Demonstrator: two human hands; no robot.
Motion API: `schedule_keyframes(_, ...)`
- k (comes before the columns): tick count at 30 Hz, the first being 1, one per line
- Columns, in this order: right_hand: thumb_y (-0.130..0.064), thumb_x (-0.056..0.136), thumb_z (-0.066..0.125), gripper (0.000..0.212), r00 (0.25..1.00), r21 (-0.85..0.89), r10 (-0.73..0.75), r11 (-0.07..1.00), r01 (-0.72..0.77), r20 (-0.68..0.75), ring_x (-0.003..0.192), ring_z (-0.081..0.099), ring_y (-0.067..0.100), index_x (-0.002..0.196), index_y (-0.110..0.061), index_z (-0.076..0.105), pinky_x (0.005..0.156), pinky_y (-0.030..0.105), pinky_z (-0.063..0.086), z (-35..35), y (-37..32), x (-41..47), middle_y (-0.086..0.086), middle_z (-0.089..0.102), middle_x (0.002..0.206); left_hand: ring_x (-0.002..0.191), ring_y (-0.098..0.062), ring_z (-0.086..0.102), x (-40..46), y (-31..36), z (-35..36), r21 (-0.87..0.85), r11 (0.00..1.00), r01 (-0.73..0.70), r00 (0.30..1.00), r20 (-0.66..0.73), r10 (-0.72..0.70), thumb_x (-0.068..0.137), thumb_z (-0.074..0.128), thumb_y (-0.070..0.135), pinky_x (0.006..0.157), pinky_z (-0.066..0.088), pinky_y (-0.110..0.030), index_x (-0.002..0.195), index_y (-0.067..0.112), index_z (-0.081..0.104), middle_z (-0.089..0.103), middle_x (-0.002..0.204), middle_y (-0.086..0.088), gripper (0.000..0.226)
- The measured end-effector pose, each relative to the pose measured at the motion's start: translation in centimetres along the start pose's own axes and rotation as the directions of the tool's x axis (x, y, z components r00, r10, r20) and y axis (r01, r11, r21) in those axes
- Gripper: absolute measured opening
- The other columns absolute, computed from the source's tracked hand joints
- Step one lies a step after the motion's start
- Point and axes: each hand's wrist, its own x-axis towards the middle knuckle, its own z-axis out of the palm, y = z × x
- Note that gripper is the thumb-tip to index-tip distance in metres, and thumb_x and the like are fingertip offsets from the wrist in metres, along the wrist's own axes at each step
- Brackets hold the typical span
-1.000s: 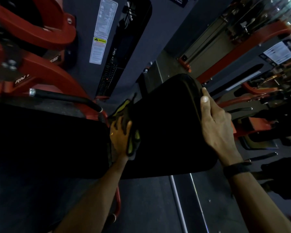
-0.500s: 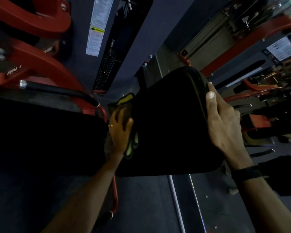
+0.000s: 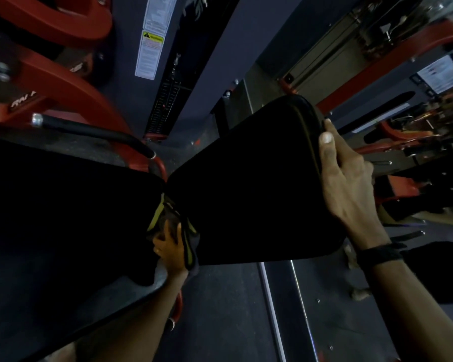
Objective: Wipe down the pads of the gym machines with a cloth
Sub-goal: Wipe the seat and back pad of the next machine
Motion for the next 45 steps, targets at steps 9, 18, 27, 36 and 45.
schedule_keyframes(9, -0.072, 0.097, 0.015, 0.067, 1.000, 0.027, -0.008, 1.000, 0.008, -0.023, 0.087, 0.066, 0.022, 0.153, -0.041, 0.034, 0.086, 0.053, 0.052, 0.4, 1.0, 0.2, 0.006, 0.072, 0.100, 0.132, -0.033, 0.040, -12.2, 12.7, -2.2, -0.087, 0.902, -0.423, 0.906, -0.051, 0.420, 0.096, 0.024, 0.071, 0.110, 0.035, -0.049, 0.147, 0.030, 0.045, 0.036, 0.149, -0.015, 0.068)
schedule_keyframes(18, -0.062, 0.102, 0.013, 0.058, 0.998, 0.072, 0.065, 0.995, -0.064, -0.004, 0.132, 0.050, 0.025, 0.153, -0.042, 0.034, 0.110, 0.058, 0.035, -0.2, 0.5, 0.0, -0.001, 0.058, 0.142, 0.140, -0.035, 0.037, -5.1, 22.2, -2.7, -0.136, 0.760, -0.635, 0.771, -0.049, 0.635, 0.091, 0.040, 0.060, 0.111, 0.031, -0.063, 0.144, 0.032, 0.049, 0.041, 0.152, -0.013, 0.061)
schedule_keyframes(27, -0.059, 0.103, 0.013, 0.056, 0.997, 0.069, 0.073, 0.995, -0.074, 0.019, 0.118, 0.056, 0.023, 0.153, -0.044, 0.033, 0.084, 0.036, 0.033, -0.3, 0.8, 0.1, 0.001, 0.063, 0.134, 0.135, -0.042, 0.043, -6.8, 18.4, -2.3, -0.120, 0.849, -0.515, 0.857, -0.075, 0.510, 0.095, 0.025, 0.074, 0.110, 0.037, -0.059, 0.143, 0.018, 0.054, 0.042, 0.150, -0.020, 0.079)
schedule_keyframes(36, -0.074, 0.096, 0.008, 0.078, 0.990, 0.320, 0.127, 0.942, -0.103, -0.057, 0.105, 0.061, 0.033, 0.095, -0.023, 0.067, 0.095, 0.048, 0.044, -0.4, 1.3, 0.0, 0.010, 0.071, 0.105, 0.144, -0.031, 0.029, -8.8, 29.4, -3.2, -0.063, 0.728, -0.682, 0.730, -0.015, 0.683, 0.084, 0.032, 0.073, 0.114, 0.023, -0.056, 0.145, 0.044, 0.044, 0.033, 0.158, -0.004, 0.069)
schedule_keyframes(45, -0.071, 0.098, 0.015, 0.069, 0.990, 0.387, 0.116, 0.919, -0.076, -0.081, 0.124, 0.053, 0.032, 0.120, -0.030, 0.066, 0.107, 0.050, 0.038, -0.7, 0.8, -0.5, 0.008, 0.067, 0.124, 0.142, -0.030, 0.034, -6.5, 29.2, -3.2, -0.115, 0.854, -0.507, 0.862, -0.049, 0.505, 0.069, 0.002, 0.097, 0.115, 0.027, -0.050, 0.151, 0.028, 0.043, 0.039, 0.155, -0.006, 0.114)
